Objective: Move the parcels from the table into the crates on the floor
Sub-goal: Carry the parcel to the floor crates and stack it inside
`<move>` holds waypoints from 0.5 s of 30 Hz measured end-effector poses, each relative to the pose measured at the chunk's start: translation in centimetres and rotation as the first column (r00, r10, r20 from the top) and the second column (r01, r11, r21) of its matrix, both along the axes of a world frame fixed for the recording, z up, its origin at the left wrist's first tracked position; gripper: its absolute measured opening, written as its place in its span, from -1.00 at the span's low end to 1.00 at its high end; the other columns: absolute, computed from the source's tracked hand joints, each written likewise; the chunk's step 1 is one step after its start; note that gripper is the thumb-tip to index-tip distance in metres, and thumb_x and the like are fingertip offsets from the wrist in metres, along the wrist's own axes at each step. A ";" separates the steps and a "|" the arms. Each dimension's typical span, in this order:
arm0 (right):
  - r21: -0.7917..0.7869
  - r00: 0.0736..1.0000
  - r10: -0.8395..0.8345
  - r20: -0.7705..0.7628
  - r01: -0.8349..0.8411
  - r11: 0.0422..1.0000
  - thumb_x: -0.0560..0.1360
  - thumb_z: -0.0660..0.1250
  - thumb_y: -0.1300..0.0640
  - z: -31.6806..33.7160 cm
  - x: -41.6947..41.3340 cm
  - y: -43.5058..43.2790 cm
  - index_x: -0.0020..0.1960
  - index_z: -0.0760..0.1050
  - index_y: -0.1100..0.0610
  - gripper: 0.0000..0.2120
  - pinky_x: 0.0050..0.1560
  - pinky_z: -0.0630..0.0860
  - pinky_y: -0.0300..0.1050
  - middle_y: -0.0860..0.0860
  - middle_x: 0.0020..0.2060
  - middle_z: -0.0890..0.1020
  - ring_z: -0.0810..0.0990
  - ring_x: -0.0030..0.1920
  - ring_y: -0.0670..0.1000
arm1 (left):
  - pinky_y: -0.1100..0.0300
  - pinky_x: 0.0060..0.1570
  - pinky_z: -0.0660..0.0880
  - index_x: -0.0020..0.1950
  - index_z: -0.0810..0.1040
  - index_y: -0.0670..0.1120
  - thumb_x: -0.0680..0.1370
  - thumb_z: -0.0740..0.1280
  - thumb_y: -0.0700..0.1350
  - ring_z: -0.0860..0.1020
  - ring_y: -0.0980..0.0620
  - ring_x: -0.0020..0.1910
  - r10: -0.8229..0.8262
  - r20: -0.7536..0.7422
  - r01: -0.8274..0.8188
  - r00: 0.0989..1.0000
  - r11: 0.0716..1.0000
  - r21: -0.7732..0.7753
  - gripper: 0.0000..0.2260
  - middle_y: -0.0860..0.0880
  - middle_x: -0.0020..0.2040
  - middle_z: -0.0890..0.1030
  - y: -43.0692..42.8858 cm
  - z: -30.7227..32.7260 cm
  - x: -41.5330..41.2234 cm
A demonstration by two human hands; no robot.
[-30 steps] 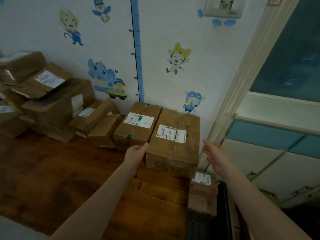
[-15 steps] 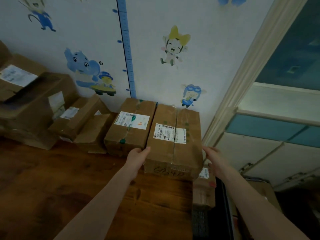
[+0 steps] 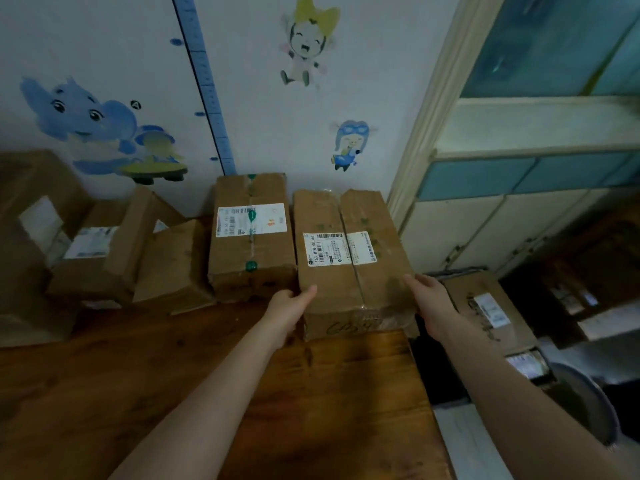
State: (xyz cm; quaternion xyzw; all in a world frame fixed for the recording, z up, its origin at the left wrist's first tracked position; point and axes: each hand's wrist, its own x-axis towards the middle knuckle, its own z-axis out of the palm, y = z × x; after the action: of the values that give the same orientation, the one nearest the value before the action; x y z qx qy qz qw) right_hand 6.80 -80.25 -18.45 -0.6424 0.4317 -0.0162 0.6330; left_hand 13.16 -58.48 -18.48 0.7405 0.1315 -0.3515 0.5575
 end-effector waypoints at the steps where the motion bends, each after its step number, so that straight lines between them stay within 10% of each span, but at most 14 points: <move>1: -0.021 1.000 -0.018 0.004 0.018 1.000 0.59 0.24 0.11 -0.1 -0.5 0.4 0.36 0.36 0.26 -0.61 0.12 0.38 -0.05 0.10 0.16 0.50 0.45 0.25 0.15 | 0.00 0.32 0.31 0.49 0.21 -0.20 0.57 0.28 0.08 0.35 -0.15 0.38 -0.016 -0.014 0.016 1.000 1.000 -0.004 -0.41 -0.15 0.43 0.35 0.1 0.0 -0.4; 15: 0.081 0.990 0.086 -0.113 -0.077 0.994 0.41 0.48 0.04 -0.6 -5.1 0.9 0.38 0.31 0.27 -0.33 0.13 0.44 -0.02 0.16 0.25 0.49 0.47 0.25 0.17 | 0.07 0.12 0.40 0.37 0.36 -0.19 0.48 0.43 0.00 0.44 -0.13 0.28 -0.015 -0.033 0.015 0.999 1.000 -0.004 -0.45 -0.13 0.30 0.48 -0.3 -0.5 -4.2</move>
State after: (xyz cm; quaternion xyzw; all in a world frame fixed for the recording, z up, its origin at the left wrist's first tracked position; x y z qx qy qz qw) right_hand 1.67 -79.32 -19.06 -0.6347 0.4417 0.0635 0.6309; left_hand 8.97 -58.77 -18.96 0.7346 0.1345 -0.3681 0.5539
